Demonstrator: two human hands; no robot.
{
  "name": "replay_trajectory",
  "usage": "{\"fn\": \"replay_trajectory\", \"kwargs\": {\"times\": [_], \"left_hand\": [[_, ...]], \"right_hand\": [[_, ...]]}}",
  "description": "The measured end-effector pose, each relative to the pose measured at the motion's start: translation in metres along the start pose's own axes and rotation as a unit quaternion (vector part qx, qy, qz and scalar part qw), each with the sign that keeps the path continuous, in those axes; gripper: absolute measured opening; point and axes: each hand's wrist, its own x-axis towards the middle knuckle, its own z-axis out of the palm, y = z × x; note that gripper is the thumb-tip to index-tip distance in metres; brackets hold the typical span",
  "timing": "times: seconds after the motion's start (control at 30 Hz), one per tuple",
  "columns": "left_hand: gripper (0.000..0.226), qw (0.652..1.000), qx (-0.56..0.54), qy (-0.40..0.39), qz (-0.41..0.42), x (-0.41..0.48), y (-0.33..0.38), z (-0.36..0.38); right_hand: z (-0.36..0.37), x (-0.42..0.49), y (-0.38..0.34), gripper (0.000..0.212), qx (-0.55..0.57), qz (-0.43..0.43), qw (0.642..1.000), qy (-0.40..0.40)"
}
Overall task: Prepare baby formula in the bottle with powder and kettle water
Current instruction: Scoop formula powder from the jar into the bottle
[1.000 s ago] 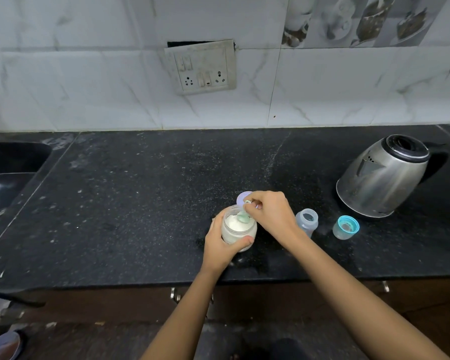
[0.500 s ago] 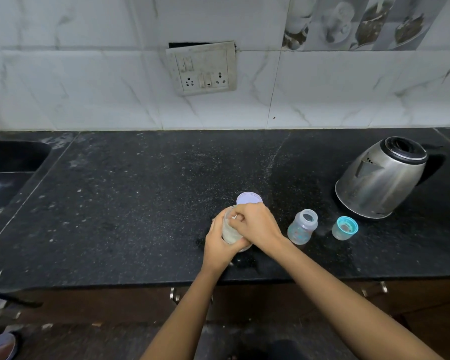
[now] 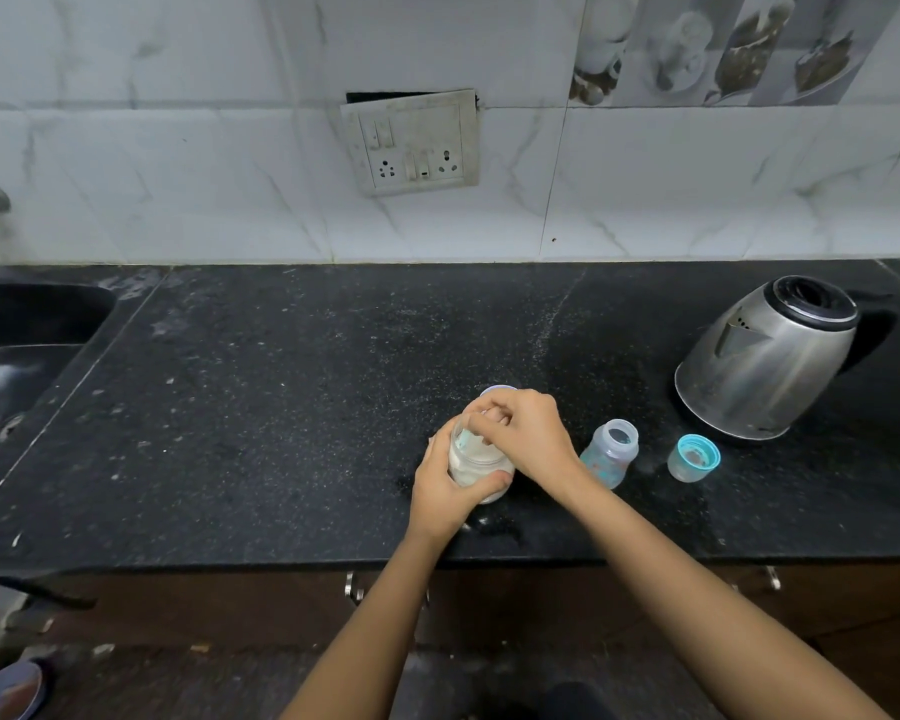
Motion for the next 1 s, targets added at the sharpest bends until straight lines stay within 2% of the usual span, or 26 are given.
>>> {"fn": "replay_trajectory", "kwargs": {"times": [0.1,0.2,0.33,0.47,0.67,0.83,1.0], "left_hand": [[0.074,1.000,0.003,-0.004,0.010,0.000,0.002,-0.001],[0.073,1.000,-0.004,-0.004,0.016,-0.001,0.002,0.000],[0.075,1.000,0.001,0.001,0.005,-0.001,0.000,0.000],[0.076,1.000,0.012,0.001,-0.005,-0.001,0.002,0.001],[0.077,0.998,0.055,-0.016,-0.003,0.000,0.006,-0.003],[0.100,0.998,0.066,0.010,-0.016,0.006,0.024,-0.003],[0.097,0.996,0.051,0.047,0.056,0.014,0.067,0.015]], "right_hand": [[-0.011,-0.001,0.005,0.008,0.050,0.016,0.998,0.041],[-0.019,-0.003,0.017,0.007,0.046,0.020,0.995,0.091],[-0.020,-0.005,0.034,0.004,-0.051,0.036,0.995,0.073],[-0.019,-0.005,0.038,0.003,-0.028,0.054,0.996,0.067],[-0.030,-0.007,0.041,0.004,0.082,0.077,0.990,0.088],[-0.063,-0.009,0.039,0.009,0.229,0.103,0.961,0.118],[-0.118,-0.014,0.050,0.007,0.305,0.119,0.932,0.159]]}}
